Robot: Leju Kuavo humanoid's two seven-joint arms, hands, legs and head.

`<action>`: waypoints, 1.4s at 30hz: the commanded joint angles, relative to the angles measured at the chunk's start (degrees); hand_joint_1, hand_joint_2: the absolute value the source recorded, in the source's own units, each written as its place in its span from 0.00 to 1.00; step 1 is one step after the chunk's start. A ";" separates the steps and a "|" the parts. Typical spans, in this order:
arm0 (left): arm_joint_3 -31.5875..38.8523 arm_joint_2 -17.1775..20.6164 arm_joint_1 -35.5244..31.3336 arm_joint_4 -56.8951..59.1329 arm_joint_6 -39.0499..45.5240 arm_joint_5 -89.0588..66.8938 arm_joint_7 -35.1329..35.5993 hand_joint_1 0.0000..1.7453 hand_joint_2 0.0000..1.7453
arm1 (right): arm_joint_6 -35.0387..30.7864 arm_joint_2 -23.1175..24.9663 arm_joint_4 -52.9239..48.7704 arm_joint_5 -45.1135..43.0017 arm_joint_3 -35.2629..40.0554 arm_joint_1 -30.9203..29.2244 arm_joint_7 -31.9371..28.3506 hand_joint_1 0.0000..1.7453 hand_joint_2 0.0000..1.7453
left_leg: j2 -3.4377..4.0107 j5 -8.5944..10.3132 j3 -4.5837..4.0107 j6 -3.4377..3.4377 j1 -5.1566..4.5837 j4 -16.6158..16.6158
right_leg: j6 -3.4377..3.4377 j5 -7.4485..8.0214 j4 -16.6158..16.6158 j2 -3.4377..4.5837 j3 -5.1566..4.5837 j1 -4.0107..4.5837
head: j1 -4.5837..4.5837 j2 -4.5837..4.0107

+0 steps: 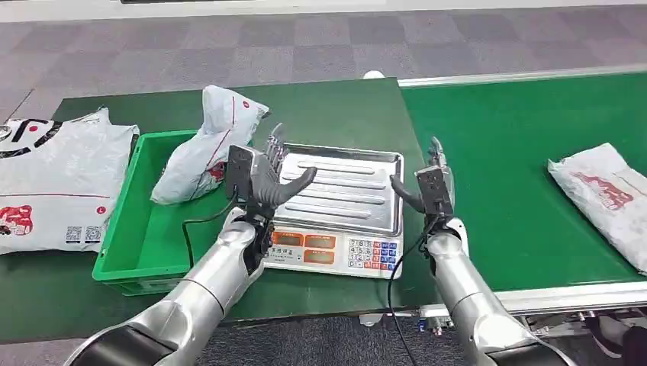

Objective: Moved the parcel from conveyor to table for the left to box.

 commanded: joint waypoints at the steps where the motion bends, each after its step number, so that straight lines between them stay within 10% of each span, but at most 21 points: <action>1: -6.51 1.08 -0.23 4.08 -0.54 -1.05 -0.13 0.00 1.00 | 0.23 -0.26 -3.23 1.26 3.21 1.96 1.21 0.00 1.00 | 0.05 -0.09 0.24 0.01 0.02 -0.07 | 0.01 -0.05 -0.11 0.09 0.24 0.02 | 0.00 0.00; 42: -5.55 1.96 0.94 3.95 0.40 -2.33 -1.81 0.00 1.00 | 2.78 -0.66 0.42 -5.10 5.91 0.44 -2.99 0.00 1.00 | 0.05 -0.03 0.10 0.01 0.00 -0.05 | 0.04 -0.03 -0.05 0.07 0.10 -0.01 | 0.00 0.00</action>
